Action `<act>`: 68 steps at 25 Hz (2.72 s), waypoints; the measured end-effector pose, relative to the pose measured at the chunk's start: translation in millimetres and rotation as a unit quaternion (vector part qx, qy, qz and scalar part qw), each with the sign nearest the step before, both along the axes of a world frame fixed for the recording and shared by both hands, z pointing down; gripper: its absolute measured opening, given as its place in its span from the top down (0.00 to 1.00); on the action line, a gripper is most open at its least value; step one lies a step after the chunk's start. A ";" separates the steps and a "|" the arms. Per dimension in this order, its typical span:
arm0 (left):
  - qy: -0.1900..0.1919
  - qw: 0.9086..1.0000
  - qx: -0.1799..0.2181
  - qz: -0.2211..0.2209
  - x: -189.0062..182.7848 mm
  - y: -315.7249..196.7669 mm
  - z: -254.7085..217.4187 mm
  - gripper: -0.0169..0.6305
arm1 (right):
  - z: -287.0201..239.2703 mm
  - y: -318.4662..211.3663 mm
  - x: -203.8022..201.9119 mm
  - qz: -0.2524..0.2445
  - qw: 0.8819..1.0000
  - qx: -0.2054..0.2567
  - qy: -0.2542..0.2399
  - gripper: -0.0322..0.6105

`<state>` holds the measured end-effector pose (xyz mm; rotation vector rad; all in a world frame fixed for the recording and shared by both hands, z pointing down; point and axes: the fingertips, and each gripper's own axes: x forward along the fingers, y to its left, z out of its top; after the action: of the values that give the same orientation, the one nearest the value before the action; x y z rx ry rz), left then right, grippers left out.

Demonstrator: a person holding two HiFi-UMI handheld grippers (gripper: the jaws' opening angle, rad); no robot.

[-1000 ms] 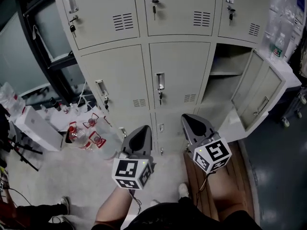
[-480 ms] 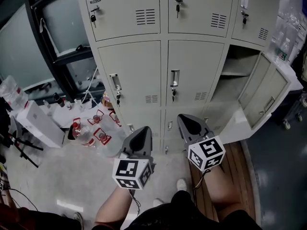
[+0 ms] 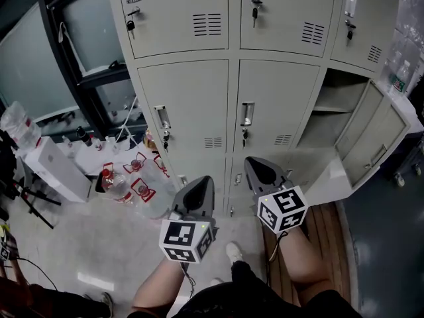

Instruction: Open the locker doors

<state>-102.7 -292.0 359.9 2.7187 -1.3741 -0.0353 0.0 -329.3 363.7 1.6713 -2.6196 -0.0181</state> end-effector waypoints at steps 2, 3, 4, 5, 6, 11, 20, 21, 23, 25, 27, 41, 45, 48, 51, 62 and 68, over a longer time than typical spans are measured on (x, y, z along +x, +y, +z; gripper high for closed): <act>0.000 1.000 0.000 -0.003 4.6 -9.6 -0.6 0.97 | 0.1 -11.4 4.0 0.000 1.000 0.002 0.001 0.95; 0.000 1.000 0.000 -0.004 7.0 -14.6 -1.0 0.97 | 0.4 -17.4 5.5 -0.003 1.000 0.002 0.002 0.92; 0.000 1.000 0.001 -0.004 9.4 -19.4 -1.5 0.97 | 0.7 -23.6 7.1 -0.007 1.000 0.001 0.002 0.87; -0.001 1.000 0.001 -0.005 11.8 -24.2 -2.0 0.97 | 0.9 -30.3 9.0 -0.009 1.000 0.000 0.001 0.85; -0.001 1.000 0.001 -0.005 13.9 -29.1 -2.2 0.97 | 1.1 -37.4 11.4 -0.009 1.000 -0.001 0.000 0.84; -0.002 1.000 -0.005 -0.006 21.5 -57.2 2.1 0.97 | 4.4 -75.7 21.0 0.001 1.000 -0.006 0.001 0.79; -0.006 1.000 -0.013 -0.011 27.6 -102.2 11.1 0.97 | 17.1 -137.1 34.2 0.028 0.999 -0.014 0.011 0.72; -0.006 1.000 -0.012 -0.012 27.5 -106.3 11.3 0.97 | 18.0 -143.5 36.0 0.031 0.999 -0.014 0.012 0.72; -0.007 1.000 -0.013 -0.015 26.9 -113.9 11.9 0.97 | 20.0 -155.7 38.0 0.036 0.999 -0.016 0.013 0.70; -0.008 1.000 -0.014 -0.018 25.6 -120.7 12.8 0.97 | 22.8 -166.4 37.9 0.037 0.999 -0.019 0.014 0.67; -0.009 1.000 -0.015 -0.021 24.0 -126.3 13.3 0.97 | 25.8 -176.0 37.7 0.041 0.999 -0.021 0.017 0.66; -0.007 0.999 -0.023 -0.040 11.0 -145.9 21.6 0.97 | 29.5 -204.8 40.0 0.125 0.991 0.010 0.053 0.73; -0.003 0.999 -0.026 -0.042 8.7 -145.9 23.1 0.97 | 29.9 -204.9 38.0 0.132 0.990 0.012 0.056 0.75; -0.003 0.999 -0.026 -0.042 6.2 -143.6 23.3 0.97 | 30.8 -203.9 39.3 0.135 0.989 0.006 0.055 0.78; -0.003 0.999 -0.026 -0.043 3.8 -139.2 23.0 0.97 | 31.5 -200.7 39.8 0.131 0.990 -0.003 0.045 0.79; -0.005 0.999 -0.021 -0.027 6.1 -113.5 17.3 0.97 | 31.8 -168.1 37.7 0.088 0.996 -0.014 0.027 0.79; -0.004 1.000 -0.018 -0.005 18.7 -96.2 15.1 0.97 | 32.3 -140.7 39.3 0.044 0.999 -0.010 0.021 0.79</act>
<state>-84.0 -388.1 374.9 2.6860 -1.3779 0.0001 39.3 -469.9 395.9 1.7570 -2.5060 -0.0230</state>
